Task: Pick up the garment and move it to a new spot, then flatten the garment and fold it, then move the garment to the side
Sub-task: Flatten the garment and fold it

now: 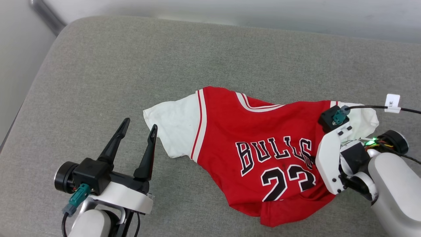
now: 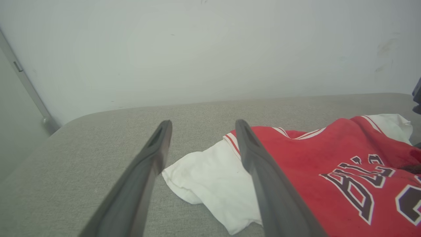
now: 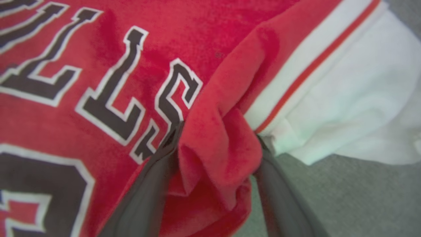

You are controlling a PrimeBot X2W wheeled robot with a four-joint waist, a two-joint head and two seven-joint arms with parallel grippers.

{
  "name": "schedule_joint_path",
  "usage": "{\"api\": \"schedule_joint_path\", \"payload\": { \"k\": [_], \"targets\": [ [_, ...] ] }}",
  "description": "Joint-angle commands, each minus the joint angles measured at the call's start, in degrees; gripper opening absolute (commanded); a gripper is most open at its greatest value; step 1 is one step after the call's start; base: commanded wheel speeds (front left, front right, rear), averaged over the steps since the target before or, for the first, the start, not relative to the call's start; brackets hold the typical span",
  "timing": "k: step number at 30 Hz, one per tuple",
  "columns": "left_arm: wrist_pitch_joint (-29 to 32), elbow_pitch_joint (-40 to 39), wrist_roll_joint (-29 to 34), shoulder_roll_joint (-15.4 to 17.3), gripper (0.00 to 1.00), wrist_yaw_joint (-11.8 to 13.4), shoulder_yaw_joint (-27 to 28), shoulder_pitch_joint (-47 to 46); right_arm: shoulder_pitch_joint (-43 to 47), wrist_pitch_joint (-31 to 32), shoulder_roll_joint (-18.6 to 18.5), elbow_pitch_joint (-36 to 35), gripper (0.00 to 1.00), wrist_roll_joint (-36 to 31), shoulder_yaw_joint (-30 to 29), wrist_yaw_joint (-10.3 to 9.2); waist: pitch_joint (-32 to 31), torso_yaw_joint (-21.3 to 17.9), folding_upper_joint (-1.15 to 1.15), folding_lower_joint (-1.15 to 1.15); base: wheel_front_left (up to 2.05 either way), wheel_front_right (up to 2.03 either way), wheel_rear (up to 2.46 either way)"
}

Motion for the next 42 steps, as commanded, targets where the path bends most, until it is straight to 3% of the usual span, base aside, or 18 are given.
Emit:
{"api": "schedule_joint_path", "payload": {
  "k": [1,9,19,28,29,30,42],
  "targets": [
    [-0.14,0.38,0.5,-0.48,1.0,-0.44,0.41,-0.58,1.88,0.1,0.06,1.4,0.0,0.54,1.43,0.02,-0.09,-0.12,0.0,0.0,0.0,0.0,0.0],
    [-0.14,1.92,1.47,-1.35,1.0,-1.84,2.19,0.99,6.45,-2.08,-2.4,-0.67,0.0,1.47,-0.86,0.0,-3.6,-3.21,0.0,0.0,0.0,0.0,0.0],
    [-0.14,2.09,1.89,-1.35,1.0,-2.43,4.36,4.05,17.72,-1.97,-4.5,-7.23,0.0,-0.39,-9.41,0.0,-7.81,-8.77,0.0,0.0,0.0,0.0,0.0],
    [-0.14,2.6,2.14,-1.57,1.0,-2.66,4.42,4.69,28.41,-0.35,-0.44,-11.4,0.0,-2.16,-14.57,0.0,-7.52,-10.61,0.0,0.0,0.0,0.0,0.0],
    [-0.14,2.62,2.17,-1.6,1.0,-2.68,4.48,4.63,28.4,-0.91,0.0,-12.02,0.37,-2.71,-14.91,0.0,-7.49,-10.81,0.0,0.0,0.0,0.0,0.0],
    [-0.14,2.71,2.19,-1.6,1.0,-2.7,4.52,4.55,28.18,-1.68,0.42,-12.72,1.0,-3.17,-15.43,0.0,-7.49,-11.01,0.0,0.0,0.0,0.0,0.0],
    [-0.14,1.64,1.87,-1.76,1.0,-2.44,5.82,4.79,23.0,-12.16,3.89,-23.07,1.0,-3.58,-23.58,0.0,-8.52,-14.29,0.0,0.0,0.0,0.0,0.0]
  ]
}}
